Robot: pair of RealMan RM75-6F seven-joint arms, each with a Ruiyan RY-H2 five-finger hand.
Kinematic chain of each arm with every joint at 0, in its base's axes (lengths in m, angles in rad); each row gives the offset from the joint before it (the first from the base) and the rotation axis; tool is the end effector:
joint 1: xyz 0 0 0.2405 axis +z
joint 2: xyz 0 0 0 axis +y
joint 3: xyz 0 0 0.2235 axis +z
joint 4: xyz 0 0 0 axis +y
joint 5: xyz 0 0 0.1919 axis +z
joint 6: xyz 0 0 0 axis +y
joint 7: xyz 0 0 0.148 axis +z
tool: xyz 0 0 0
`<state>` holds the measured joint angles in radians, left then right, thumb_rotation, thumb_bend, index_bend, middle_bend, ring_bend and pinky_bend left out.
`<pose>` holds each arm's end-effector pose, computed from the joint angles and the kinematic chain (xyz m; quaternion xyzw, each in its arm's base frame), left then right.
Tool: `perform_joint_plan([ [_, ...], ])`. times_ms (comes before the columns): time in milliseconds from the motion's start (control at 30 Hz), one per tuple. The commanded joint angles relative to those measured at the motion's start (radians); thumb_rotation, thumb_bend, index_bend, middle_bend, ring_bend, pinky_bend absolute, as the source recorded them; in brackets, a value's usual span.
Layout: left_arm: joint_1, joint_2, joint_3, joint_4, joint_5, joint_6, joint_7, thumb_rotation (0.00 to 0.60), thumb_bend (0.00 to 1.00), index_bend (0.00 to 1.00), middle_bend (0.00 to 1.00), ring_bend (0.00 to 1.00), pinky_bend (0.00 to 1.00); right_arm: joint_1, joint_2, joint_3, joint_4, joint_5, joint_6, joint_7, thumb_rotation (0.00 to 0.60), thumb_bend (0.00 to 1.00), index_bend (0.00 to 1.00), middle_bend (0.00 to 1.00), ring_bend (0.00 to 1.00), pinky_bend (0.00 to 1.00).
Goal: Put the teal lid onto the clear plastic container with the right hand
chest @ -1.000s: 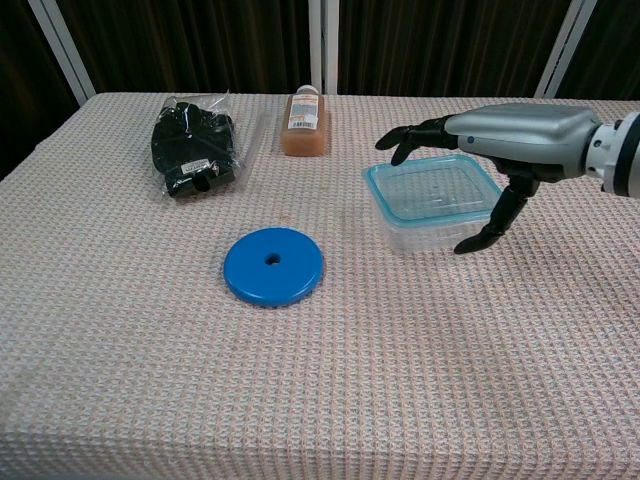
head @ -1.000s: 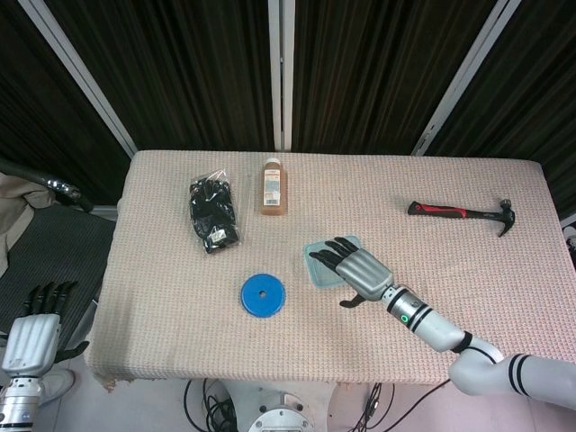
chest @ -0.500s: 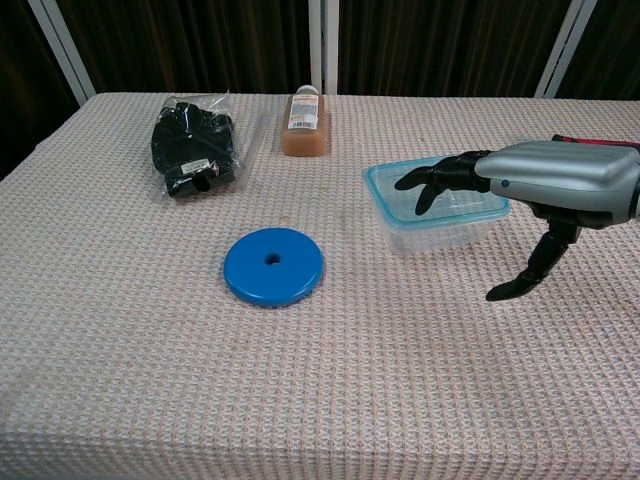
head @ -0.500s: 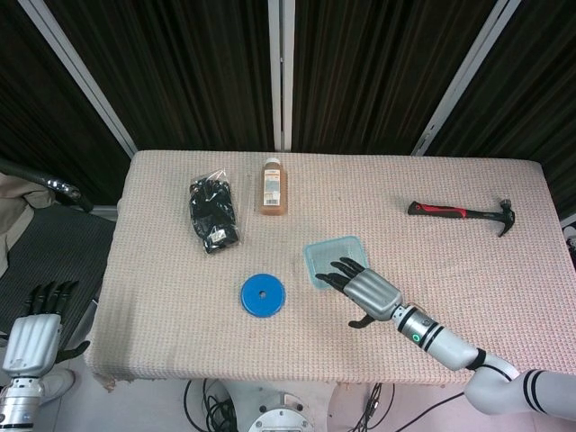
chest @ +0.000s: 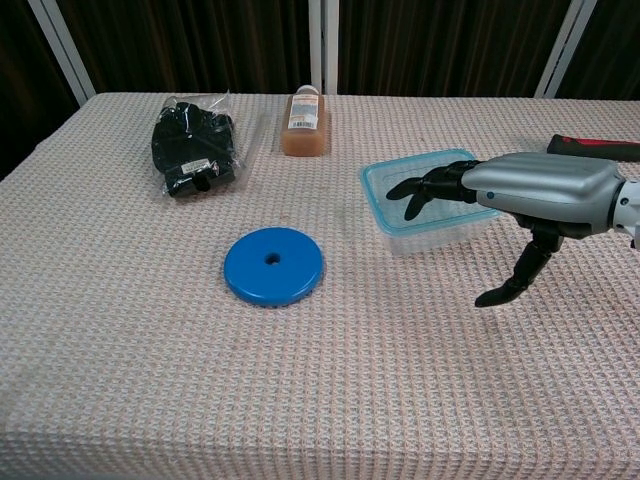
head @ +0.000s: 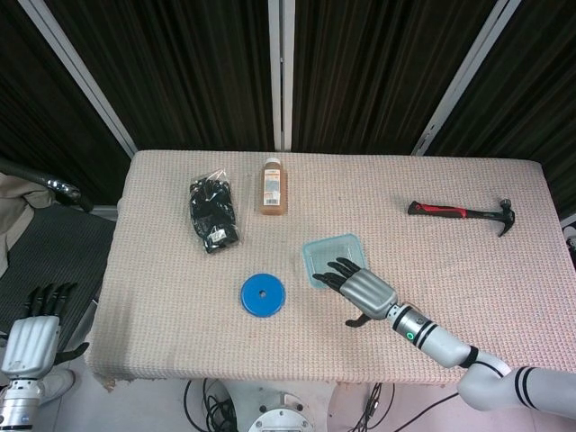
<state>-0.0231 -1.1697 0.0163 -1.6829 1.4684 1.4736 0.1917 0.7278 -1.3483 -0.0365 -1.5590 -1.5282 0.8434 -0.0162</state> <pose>-0.2765 0.1496 0.1322 -0.6065 -0.4142 -0.3194 0.5988 -0.1508 -0.2680 0.0048 0.8461 -0.3418 0.3079 0.2691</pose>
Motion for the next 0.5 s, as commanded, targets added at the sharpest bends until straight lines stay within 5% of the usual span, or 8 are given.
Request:
perform_joint_plan([
  [33, 0.000, 0.000, -0.002, 0.002, 0.002, 0.003, -0.002, 0.600, 0.00, 0.10, 0.09, 0.01, 0.03, -0.010, 0.008, 0.008, -0.010, -0.009, 0.032, 0.010, 0.600, 0.03, 0.00, 0.19, 0.00, 0.00],
  [500, -0.006, -0.011, -0.022, 0.017, 0.039, 0.043, 0.007, 0.600, 0.00, 0.10, 0.09, 0.01, 0.03, -0.244, 0.185, 0.022, -0.101, 0.030, 0.405, -0.056, 0.600, 0.03, 0.00, 0.11, 0.00, 0.00],
])
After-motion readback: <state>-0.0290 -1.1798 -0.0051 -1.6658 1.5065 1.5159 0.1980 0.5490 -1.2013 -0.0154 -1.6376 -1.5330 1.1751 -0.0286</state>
